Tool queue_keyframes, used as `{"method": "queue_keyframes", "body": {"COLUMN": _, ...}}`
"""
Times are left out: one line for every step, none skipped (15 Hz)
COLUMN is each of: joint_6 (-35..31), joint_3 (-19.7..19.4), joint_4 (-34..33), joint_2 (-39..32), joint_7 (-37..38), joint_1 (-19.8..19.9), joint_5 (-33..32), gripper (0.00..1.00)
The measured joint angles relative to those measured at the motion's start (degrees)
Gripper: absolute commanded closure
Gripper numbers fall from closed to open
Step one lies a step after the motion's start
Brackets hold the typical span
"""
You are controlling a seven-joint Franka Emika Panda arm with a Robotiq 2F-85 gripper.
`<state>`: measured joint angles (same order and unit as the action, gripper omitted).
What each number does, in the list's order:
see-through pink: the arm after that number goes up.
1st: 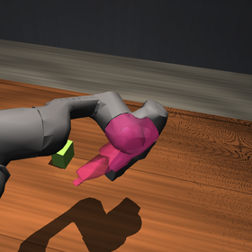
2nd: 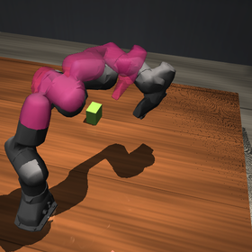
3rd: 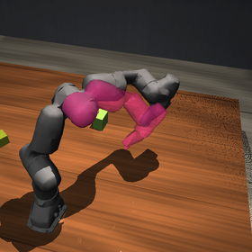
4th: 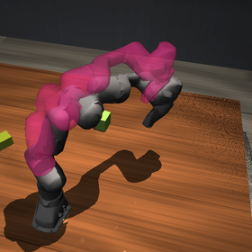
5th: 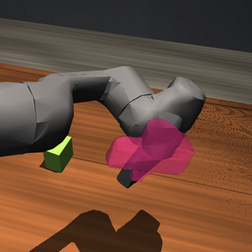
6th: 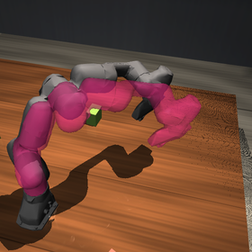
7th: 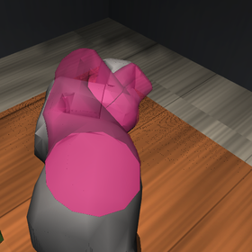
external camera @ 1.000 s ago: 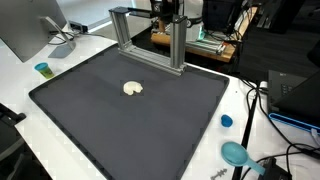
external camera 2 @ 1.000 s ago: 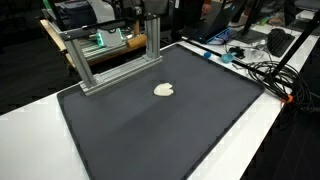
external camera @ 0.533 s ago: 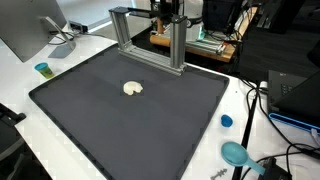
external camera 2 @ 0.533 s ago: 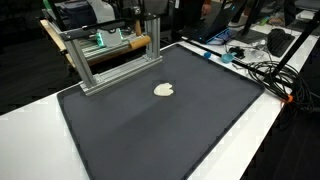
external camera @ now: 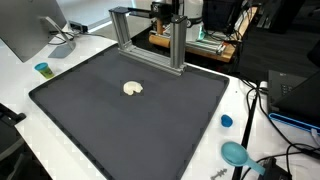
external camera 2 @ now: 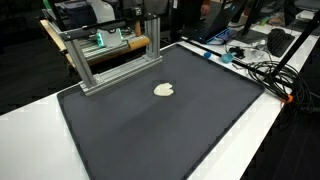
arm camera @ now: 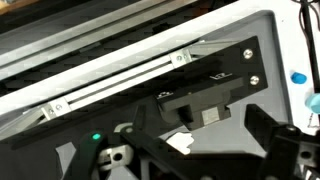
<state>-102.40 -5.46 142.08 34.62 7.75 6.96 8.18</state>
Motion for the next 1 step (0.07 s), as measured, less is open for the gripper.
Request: {"method": "queue_keyframes", "body": {"joint_6": -0.15, "joint_3": -0.53, "joint_4": -0.25, "joint_2": 1.13, "joint_7": -2.59, "joint_1": 0.00, "joint_5": -0.02, "gripper": 0.00}}
